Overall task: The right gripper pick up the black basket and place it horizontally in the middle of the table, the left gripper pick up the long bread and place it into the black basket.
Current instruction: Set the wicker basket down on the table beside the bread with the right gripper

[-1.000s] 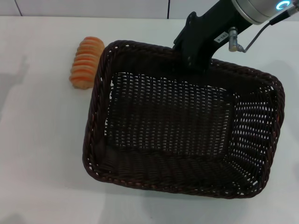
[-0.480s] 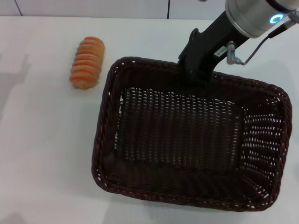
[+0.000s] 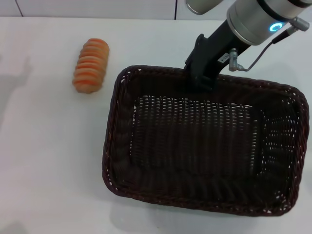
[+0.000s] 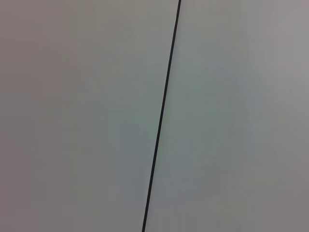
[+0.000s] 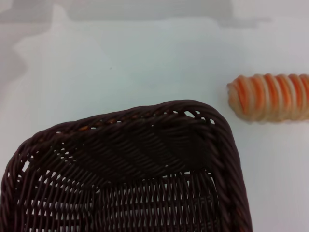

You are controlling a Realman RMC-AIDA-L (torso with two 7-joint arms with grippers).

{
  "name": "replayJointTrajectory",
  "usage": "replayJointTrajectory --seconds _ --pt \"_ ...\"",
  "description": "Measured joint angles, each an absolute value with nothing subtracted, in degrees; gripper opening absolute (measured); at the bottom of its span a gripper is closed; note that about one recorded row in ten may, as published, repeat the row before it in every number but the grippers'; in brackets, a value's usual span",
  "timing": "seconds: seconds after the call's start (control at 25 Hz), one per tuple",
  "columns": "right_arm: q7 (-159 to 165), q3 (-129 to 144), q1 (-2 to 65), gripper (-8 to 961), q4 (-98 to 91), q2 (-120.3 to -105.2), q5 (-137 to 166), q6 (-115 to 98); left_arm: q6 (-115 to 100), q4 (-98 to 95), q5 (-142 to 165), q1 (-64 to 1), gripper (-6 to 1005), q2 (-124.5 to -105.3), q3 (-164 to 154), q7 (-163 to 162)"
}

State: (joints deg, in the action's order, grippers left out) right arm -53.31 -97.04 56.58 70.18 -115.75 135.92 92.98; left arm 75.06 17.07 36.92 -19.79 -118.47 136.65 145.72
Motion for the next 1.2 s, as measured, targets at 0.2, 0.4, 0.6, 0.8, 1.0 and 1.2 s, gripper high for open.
replayJointTrajectory --seconds 0.2,0.4,0.6,0.8,1.0,1.2 --pt "-53.9 -97.0 58.8 162 67.8 -115.97 136.4 91.6 75.1 17.1 36.9 -19.9 803 -118.47 136.7 145.7" --pt "-54.4 -96.4 60.4 168 65.9 -116.83 137.6 91.4 75.3 17.0 36.9 -20.0 802 -118.47 136.7 145.7" --pt "-54.1 -95.5 60.8 183 65.5 -117.02 138.3 91.4 75.8 17.0 36.9 -19.7 802 -118.48 136.7 145.7" --pt "-53.5 -94.5 60.9 242 65.4 -117.34 139.2 91.2 76.4 17.0 36.9 -19.5 802 -118.55 136.7 145.7" --pt "-53.3 -93.9 61.0 313 65.6 -117.40 139.5 91.0 76.9 17.0 36.9 -19.4 802 -118.57 136.8 145.7" --pt "-53.0 -94.3 61.1 337 66.4 -117.49 141.8 89.5 76.9 16.9 36.9 -19.4 802 -118.57 136.7 145.7"
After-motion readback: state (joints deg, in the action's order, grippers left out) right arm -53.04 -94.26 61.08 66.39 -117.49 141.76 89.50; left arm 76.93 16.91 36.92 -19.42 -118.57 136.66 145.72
